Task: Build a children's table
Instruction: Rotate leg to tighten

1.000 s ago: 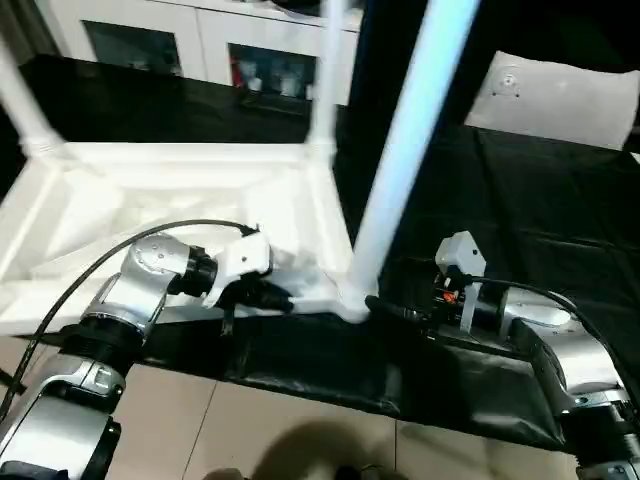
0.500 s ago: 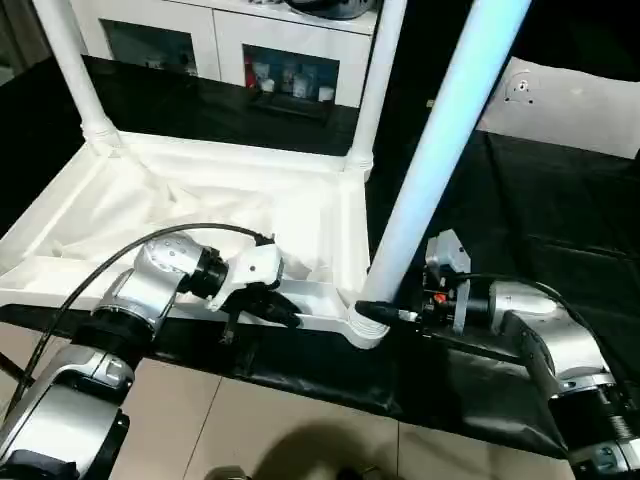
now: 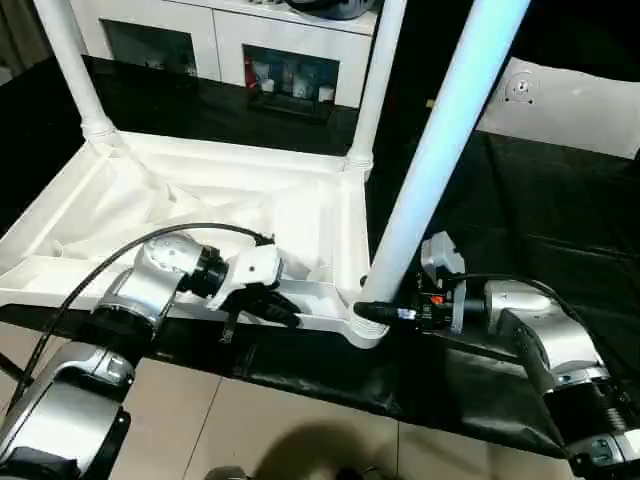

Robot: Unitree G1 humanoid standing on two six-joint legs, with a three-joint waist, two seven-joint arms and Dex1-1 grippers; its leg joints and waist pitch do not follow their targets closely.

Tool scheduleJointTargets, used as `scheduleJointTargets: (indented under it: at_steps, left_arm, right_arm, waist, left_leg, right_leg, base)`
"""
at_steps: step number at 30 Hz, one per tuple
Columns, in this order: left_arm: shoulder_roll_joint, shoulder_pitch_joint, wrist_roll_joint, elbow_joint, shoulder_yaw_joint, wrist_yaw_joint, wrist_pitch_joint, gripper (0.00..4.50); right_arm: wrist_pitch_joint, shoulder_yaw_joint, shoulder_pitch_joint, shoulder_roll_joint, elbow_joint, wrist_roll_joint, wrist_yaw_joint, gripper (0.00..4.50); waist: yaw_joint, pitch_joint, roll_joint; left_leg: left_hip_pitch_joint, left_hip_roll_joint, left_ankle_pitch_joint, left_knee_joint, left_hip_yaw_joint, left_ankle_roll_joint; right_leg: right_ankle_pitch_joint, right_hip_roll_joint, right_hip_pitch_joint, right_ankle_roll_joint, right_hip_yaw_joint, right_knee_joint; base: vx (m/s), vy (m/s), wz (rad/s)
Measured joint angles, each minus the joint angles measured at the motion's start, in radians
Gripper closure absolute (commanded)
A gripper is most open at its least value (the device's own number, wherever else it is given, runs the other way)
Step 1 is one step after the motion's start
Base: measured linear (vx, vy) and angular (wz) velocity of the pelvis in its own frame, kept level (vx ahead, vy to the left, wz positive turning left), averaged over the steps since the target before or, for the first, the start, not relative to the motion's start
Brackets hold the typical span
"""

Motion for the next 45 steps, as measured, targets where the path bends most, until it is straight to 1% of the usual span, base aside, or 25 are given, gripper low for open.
scheduleJointTargets:
  at_steps: [7,12,14,16,17,18,20,21,22,23,24,26,27,29,30,31,32,34,36,38,40,41,43,44,45]
  left_arm:
    - [-0.002,-0.003,0.000,0.011,0.000,0.000,-0.012,4.50]
    - [-0.016,-0.003,0.000,0.012,0.007,0.021,0.030,4.50]
    - [-0.027,-0.003,0.004,0.013,0.012,0.059,0.053,4.50]
    - [-0.058,-0.003,0.012,0.015,0.028,0.136,0.100,4.50]
    - [-0.070,-0.003,0.016,0.018,0.039,0.180,0.129,4.50]
    - [-0.089,-0.003,0.025,0.018,0.053,0.243,0.173,4.50]
    - [-0.123,-0.008,0.043,0.018,0.063,0.323,0.219,4.50]
    - [-0.150,-0.010,0.048,0.019,0.070,0.377,0.250,4.50]
    - [-0.167,-0.012,0.049,0.019,0.072,0.409,0.271,4.50]
    - [-0.180,-0.014,0.048,0.019,0.074,0.431,0.286,4.50]
    - [-0.209,-0.019,0.048,0.030,0.092,0.480,0.320,4.50]
    - [-0.246,-0.033,0.049,0.046,0.101,0.549,0.361,4.50]
    - [-0.262,-0.038,0.049,0.051,0.103,0.584,0.377,4.50]
    - [-0.285,-0.041,0.053,0.051,0.113,0.634,0.399,4.50]
    - [-0.299,-0.044,0.059,0.051,0.120,0.656,0.412,4.50]
    - [-0.306,-0.045,0.060,0.049,0.126,0.661,0.420,4.50]
    - [-0.309,-0.045,0.060,0.048,0.128,0.663,0.424,4.50]
    - [-0.310,-0.045,0.061,0.039,0.128,0.663,0.430,4.50]
    - [-0.308,-0.045,0.065,0.029,0.127,0.663,0.436,4.50]
    - [-0.299,-0.045,0.069,0.016,0.127,0.669,0.439,4.50]
    - [-0.286,-0.045,0.069,0.004,0.127,0.685,0.439,4.50]
    - [-0.280,-0.045,0.069,-0.003,0.127,0.684,0.438,4.50]
    - [-0.261,-0.044,0.070,-0.014,0.127,0.680,0.429,4.50]
    - [-0.242,-0.042,0.071,-0.019,0.127,0.668,0.419,4.50]
    - [-0.221,-0.038,0.071,-0.029,0.127,0.649,0.404,4.50]
  right_arm:
    - [-0.002,0.002,0.001,-0.001,0.000,0.000,0.000,2.52]
    - [0.018,-0.012,0.032,0.005,-0.033,0.001,-0.031,2.52]
    - [0.031,-0.032,0.052,0.026,-0.044,0.000,-0.083,2.52]
    - [0.049,-0.057,0.056,0.076,-0.043,-0.012,-0.192,2.52]
    - [0.051,-0.073,0.054,0.106,-0.035,-0.024,-0.258,2.52]
    - [0.054,-0.098,0.044,0.162,-0.013,-0.044,-0.363,2.52]
    - [0.063,-0.124,0.021,0.221,0.017,-0.067,-0.502,2.53]
    - [0.065,-0.144,0.000,0.253,0.045,-0.084,-0.585,2.54]
    - [0.066,-0.155,-0.015,0.271,0.065,-0.091,-0.635,2.54]
    - [0.067,-0.159,-0.024,0.279,0.073,-0.096,-0.670,2.54]
    - [0.063,-0.176,-0.052,0.317,0.108,-0.115,-0.754,2.54]
    - [0.062,-0.196,-0.089,0.359,0.150,-0.143,-0.860,2.54]
    - [0.062,-0.201,-0.109,0.376,0.169,-0.160,-0.915,2.54]
    - [0.060,-0.222,-0.141,0.408,0.204,-0.175,-0.989,2.54]
    - [0.056,-0.230,-0.161,0.420,0.223,-0.183,-1.029,2.54]
    - [0.046,-0.232,-0.163,0.422,0.228,-0.184,-1.038,2.54]
    - [0.039,-0.234,-0.163,0.423,0.230,-0.184,-1.041,2.19]
    - [0.028,-0.236,-0.163,0.425,0.231,-0.183,-1.042,1.84]
    - [0.017,-0.236,-0.163,0.432,0.230,-0.183,-1.042,1.62]
    - [0.004,-0.236,-0.162,0.439,0.230,-0.183,-1.039,1.37]
    - [-0.010,-0.235,-0.152,0.450,0.223,-0.182,-1.018,1.27]
    - [-0.017,-0.235,-0.145,0.450,0.217,-0.180,-0.999,1.16]
    - [-0.024,-0.220,-0.119,0.440,0.195,-0.168,-0.943,0.92]
    - [-0.025,-0.207,-0.107,0.428,0.185,-0.160,-0.906,0.92]
    - [-0.028,-0.185,-0.092,0.402,0.173,-0.148,-0.848,0.80]
  waist:
    - [0.000,0.000,0.000]
    - [0.007,0.000,0.000]
    - [0.009,0.000,0.001]
    - [0.005,-0.001,0.001]
    - [0.001,-0.001,0.001]
    - [-0.004,-0.001,0.002]
    - [-0.020,-0.001,0.003]
    - [-0.031,-0.001,0.004]
    - [-0.039,-0.001,0.006]
    - [-0.043,0.000,0.007]
    - [-0.055,0.000,0.009]
    - [-0.063,0.002,0.015]
    - [-0.066,0.003,0.016]
    - [-0.072,0.008,0.023]
    - [-0.077,0.011,0.029]
    - [-0.080,0.013,0.033]
    - [-0.083,0.015,0.037]
    - [-0.087,0.016,0.038]
    - [-0.087,0.016,0.038]
    - [-0.087,0.016,0.037]
    - [-0.092,0.015,0.036]
    - [-0.094,0.014,0.033]
    - [-0.093,0.013,0.025]
    - [-0.093,0.012,0.023]
    - [-0.090,0.012,0.022]
  left_leg:
    - [0.000,0.000,0.000,0.000,0.000,0.000]
    - [0.001,0.000,-0.001,0.000,0.000,-0.002]
    - [0.002,0.000,-0.001,0.001,0.000,-0.003]
    - [0.005,0.000,0.000,0.001,0.000,-0.007]
    - [0.006,0.000,0.001,0.001,-0.001,-0.009]
    - [0.009,0.000,0.003,0.001,-0.001,-0.010]
    - [0.011,0.000,0.004,0.001,-0.001,-0.012]
    - [0.012,0.001,0.005,0.001,-0.003,-0.011]
    - [0.014,0.003,0.005,0.001,-0.005,-0.011]
    - [0.012,0.007,0.005,0.001,-0.006,-0.010]
    - [0.011,0.012,0.006,0.001,-0.007,-0.009]
    - [0.011,0.016,0.006,0.001,-0.009,-0.009]
    - [0.012,0.014,0.006,0.001,-0.008,-0.009]
    - [0.014,0.014,0.006,0.001,-0.008,-0.008]
    - [0.015,0.015,0.005,0.000,-0.009,-0.007]
    - [0.014,0.016,0.004,0.000,-0.009,-0.006]
    - [0.014,0.018,0.003,-0.001,-0.009,-0.004]
    - [0.013,0.017,0.003,-0.001,-0.009,-0.004]
    - [0.013,0.015,0.003,-0.002,-0.009,-0.004]
    - [0.009,0.015,0.003,-0.002,-0.009,-0.004]
    - [0.000,0.015,0.004,-0.001,-0.006,-0.003]
    - [-0.002,0.013,0.003,-0.001,-0.005,-0.002]
    - [-0.001,0.010,0.000,0.001,0.002,0.002]
    - [-0.002,0.010,0.000,0.001,0.003,0.002]
    - [-0.003,0.011,0.000,0.001,0.004,0.002]
  right_leg:
    - [0.000,0.000,0.000,0.000,0.000,0.000]
    - [0.000,0.000,0.002,0.000,0.000,0.000]
    - [0.000,0.000,0.004,0.000,0.000,0.000]
    - [0.000,0.000,0.006,0.001,0.000,-0.001]
    - [-0.001,0.000,0.008,0.001,0.000,-0.001]
    - [-0.001,0.000,0.010,0.001,0.000,-0.002]
    - [-0.001,0.000,0.012,0.002,-0.002,-0.008]
    - [-0.002,0.000,0.016,0.003,-0.007,-0.016]
    - [-0.002,-0.003,0.018,0.003,-0.017,-0.025]
    - [-0.002,-0.003,0.021,0.003,-0.026,-0.034]
    - [-0.002,-0.003,0.027,0.003,-0.036,-0.045]
    - [-0.002,-0.007,0.035,0.003,-0.050,-0.059]
    - [-0.002,-0.013,0.036,0.003,-0.056,-0.061]
    - [-0.002,-0.021,0.042,0.003,-0.071,-0.069]
    - [-0.002,-0.030,0.047,0.003,-0.089,-0.076]
    - [-0.002,-0.035,0.053,0.003,-0.101,-0.081]
    - [-0.002,-0.036,0.056,0.003,-0.105,-0.087]
    - [-0.002,-0.036,0.056,0.003,-0.102,-0.087]
    - [-0.002,-0.037,0.054,0.003,-0.101,-0.086]
    - [-0.002,-0.037,0.050,0.003,-0.101,-0.085]
    - [-0.001,-0.037,0.041,0.002,-0.094,-0.076]
    - [0.000,-0.036,0.035,0.001,-0.089,-0.069]
    - [0.015,-0.036,0.025,-0.004,-0.075,-0.052]
    - [0.026,-0.036,0.021,-0.004,-0.071,-0.047]
    - [0.028,-0.035,0.015,-0.001,-0.070,-0.039]
  base:
    - [0.000,0.000,0.00]
    - [0.000,0.000,0.00]
    - [0.000,0.000,0.00]
    - [0.000,0.000,0.00]
    - [0.000,0.000,0.00]
    - [0.000,0.000,0.00]
    - [-0.068,0.008,-0.05]
    - [-0.053,0.022,-0.05]
    - [0.000,0.000,0.00]
    - [0.000,0.000,0.00]
    - [0.000,0.000,0.00]
    - [0.000,0.000,0.00]
    - [0.000,0.000,0.00]
    - [0.000,0.000,0.00]
    - [0.000,0.000,0.00]
    - [0.000,0.000,0.00]
    - [0.000,0.000,0.00]
    - [0.000,0.000,0.00]
    - [0.000,0.000,0.00]
    - [0.000,0.000,0.00]
    - [0.000,0.000,0.00]
    - [0.000,0.000,0.00]
    - [0.057,-0.033,0.00]
    - [0.060,-0.044,0.00]
    - [0.064,-0.068,-0.02]
